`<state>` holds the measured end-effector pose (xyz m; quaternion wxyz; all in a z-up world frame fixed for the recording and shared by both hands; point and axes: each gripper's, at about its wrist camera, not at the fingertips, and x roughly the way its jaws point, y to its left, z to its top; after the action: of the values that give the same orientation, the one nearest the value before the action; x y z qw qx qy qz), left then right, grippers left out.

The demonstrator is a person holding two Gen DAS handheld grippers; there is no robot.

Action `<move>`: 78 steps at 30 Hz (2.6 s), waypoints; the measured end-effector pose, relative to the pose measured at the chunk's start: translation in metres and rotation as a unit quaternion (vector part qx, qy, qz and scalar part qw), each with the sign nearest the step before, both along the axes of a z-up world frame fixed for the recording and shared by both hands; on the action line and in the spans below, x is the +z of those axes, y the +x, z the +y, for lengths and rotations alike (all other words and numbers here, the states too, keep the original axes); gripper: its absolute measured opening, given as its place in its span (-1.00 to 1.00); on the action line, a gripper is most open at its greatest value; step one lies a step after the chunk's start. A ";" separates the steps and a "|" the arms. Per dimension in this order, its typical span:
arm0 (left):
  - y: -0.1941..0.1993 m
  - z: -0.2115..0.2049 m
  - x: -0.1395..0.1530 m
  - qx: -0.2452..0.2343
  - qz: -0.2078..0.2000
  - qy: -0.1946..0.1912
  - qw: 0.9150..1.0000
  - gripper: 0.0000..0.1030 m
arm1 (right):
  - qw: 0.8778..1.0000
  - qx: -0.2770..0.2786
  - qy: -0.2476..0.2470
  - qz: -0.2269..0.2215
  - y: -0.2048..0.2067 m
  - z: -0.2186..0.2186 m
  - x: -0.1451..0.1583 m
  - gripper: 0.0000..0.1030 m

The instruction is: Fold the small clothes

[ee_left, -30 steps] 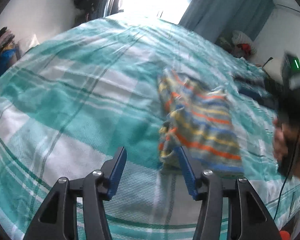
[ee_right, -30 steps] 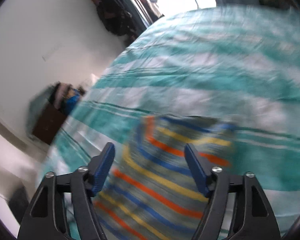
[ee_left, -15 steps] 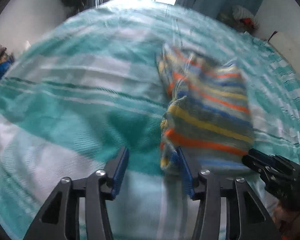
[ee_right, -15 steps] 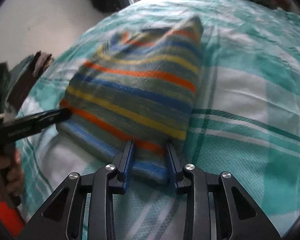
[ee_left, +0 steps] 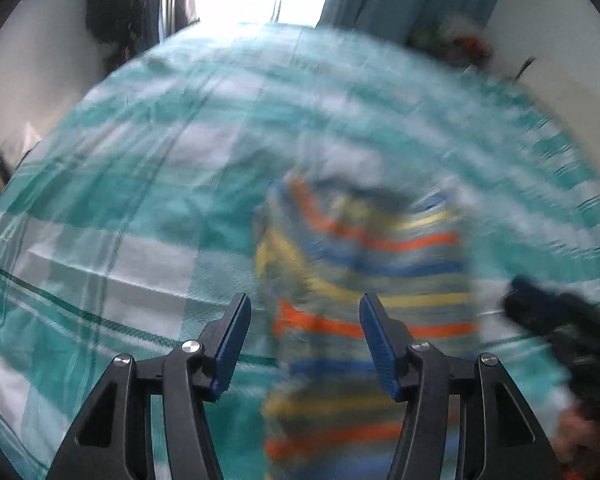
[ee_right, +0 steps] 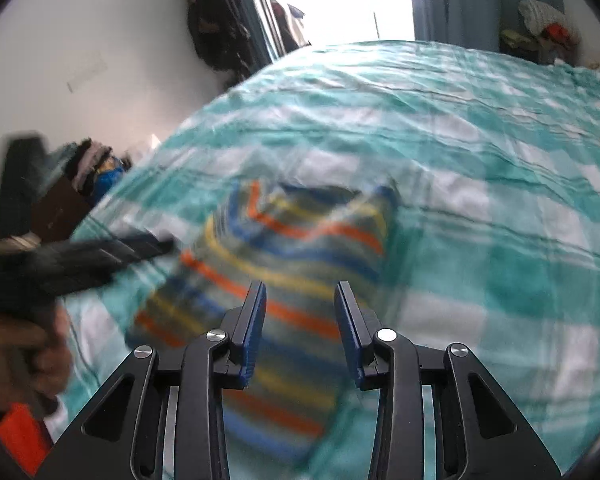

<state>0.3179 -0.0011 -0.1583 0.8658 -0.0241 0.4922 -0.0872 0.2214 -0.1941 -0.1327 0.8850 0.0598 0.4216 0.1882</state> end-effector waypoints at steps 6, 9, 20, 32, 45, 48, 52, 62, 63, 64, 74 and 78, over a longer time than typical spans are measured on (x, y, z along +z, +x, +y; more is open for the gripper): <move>0.006 0.024 -0.024 0.006 0.033 -0.034 0.999 0.11 | 0.995 0.026 -0.007 0.095 0.031 0.010 -0.056 -0.31; 0.007 0.032 0.005 0.010 -0.001 -0.081 0.997 0.13 | 0.998 0.026 0.010 0.053 0.036 0.003 -0.023 -0.30; 0.040 0.012 -0.026 -0.013 0.031 -0.014 0.999 0.27 | 0.993 -0.027 -0.029 0.114 0.111 0.011 -0.064 -0.10; -0.094 0.039 -0.033 -0.010 0.040 -0.014 0.999 0.29 | 0.993 0.018 -0.043 0.105 -0.070 0.015 -0.062 0.15; -0.199 0.024 -0.056 -0.035 -0.030 0.049 0.998 0.99 | 0.978 -0.120 -0.144 0.093 -0.168 0.007 -0.077 0.99; -0.198 0.020 -0.058 -0.036 -0.031 0.063 0.997 0.99 | 0.976 -0.121 -0.173 0.059 -0.176 0.015 -0.083 0.99; -0.194 0.023 -0.062 -0.037 -0.026 0.057 0.997 0.99 | 0.974 -0.126 -0.187 0.038 -0.183 0.018 -0.086 0.99; -0.193 0.019 -0.065 -0.037 -0.027 0.070 0.996 1.00 | 0.973 -0.125 -0.190 0.038 -0.176 0.018 -0.090 0.99; -0.193 0.018 -0.065 -0.036 -0.028 0.073 0.996 1.00 | 0.973 -0.125 -0.191 0.039 -0.175 0.018 -0.091 0.99; -0.194 0.017 -0.065 -0.037 -0.029 0.077 0.996 1.00 | 0.972 -0.124 -0.193 0.040 -0.175 0.019 -0.091 0.99; -0.191 0.008 -0.068 -0.044 -0.021 0.108 0.993 1.00 | 0.970 -0.120 -0.204 0.052 -0.171 0.022 -0.094 0.99; -0.191 0.006 -0.069 -0.045 -0.021 0.114 0.992 1.00 | 0.970 -0.120 -0.205 0.052 -0.172 0.022 -0.095 0.99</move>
<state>0.1265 0.0053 -0.2270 0.8680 0.0988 0.4815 -0.0698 0.0498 -0.1724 -0.2274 0.8713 -0.0630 0.4865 -0.0135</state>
